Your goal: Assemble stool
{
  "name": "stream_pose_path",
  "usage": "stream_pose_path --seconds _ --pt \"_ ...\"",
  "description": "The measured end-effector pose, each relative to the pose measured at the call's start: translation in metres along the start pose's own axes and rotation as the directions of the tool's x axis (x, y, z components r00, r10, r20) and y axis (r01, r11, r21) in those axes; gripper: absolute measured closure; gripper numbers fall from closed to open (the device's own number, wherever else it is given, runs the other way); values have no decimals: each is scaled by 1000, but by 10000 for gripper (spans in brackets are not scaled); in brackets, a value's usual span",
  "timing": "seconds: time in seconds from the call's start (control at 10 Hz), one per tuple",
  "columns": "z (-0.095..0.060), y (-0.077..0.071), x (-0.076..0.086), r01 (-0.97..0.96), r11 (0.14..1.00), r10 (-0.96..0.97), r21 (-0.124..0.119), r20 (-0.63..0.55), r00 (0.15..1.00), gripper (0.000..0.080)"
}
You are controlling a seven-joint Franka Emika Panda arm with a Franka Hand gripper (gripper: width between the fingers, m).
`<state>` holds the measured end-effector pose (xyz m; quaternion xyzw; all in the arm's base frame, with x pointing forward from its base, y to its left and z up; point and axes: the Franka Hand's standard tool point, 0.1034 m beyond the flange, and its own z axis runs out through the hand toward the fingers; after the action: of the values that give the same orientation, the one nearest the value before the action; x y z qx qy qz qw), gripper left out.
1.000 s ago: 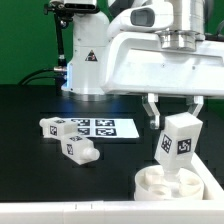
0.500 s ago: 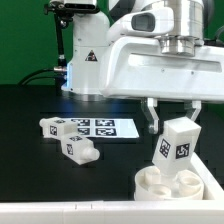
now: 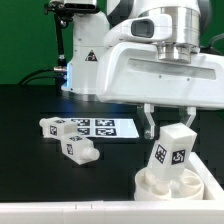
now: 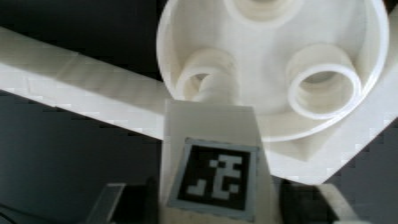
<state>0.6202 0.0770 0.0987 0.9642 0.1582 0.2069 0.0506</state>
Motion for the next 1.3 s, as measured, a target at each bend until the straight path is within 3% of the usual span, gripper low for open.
stream_pose_path --seconds 0.6,1.1,1.3 --pt "8 4 -5 -6 1000 6 -3 4 1000 476" --pt "16 -14 -9 -8 1000 8 6 -25 1000 476" --pt "15 -13 -9 -14 1000 14 5 -36 999 476"
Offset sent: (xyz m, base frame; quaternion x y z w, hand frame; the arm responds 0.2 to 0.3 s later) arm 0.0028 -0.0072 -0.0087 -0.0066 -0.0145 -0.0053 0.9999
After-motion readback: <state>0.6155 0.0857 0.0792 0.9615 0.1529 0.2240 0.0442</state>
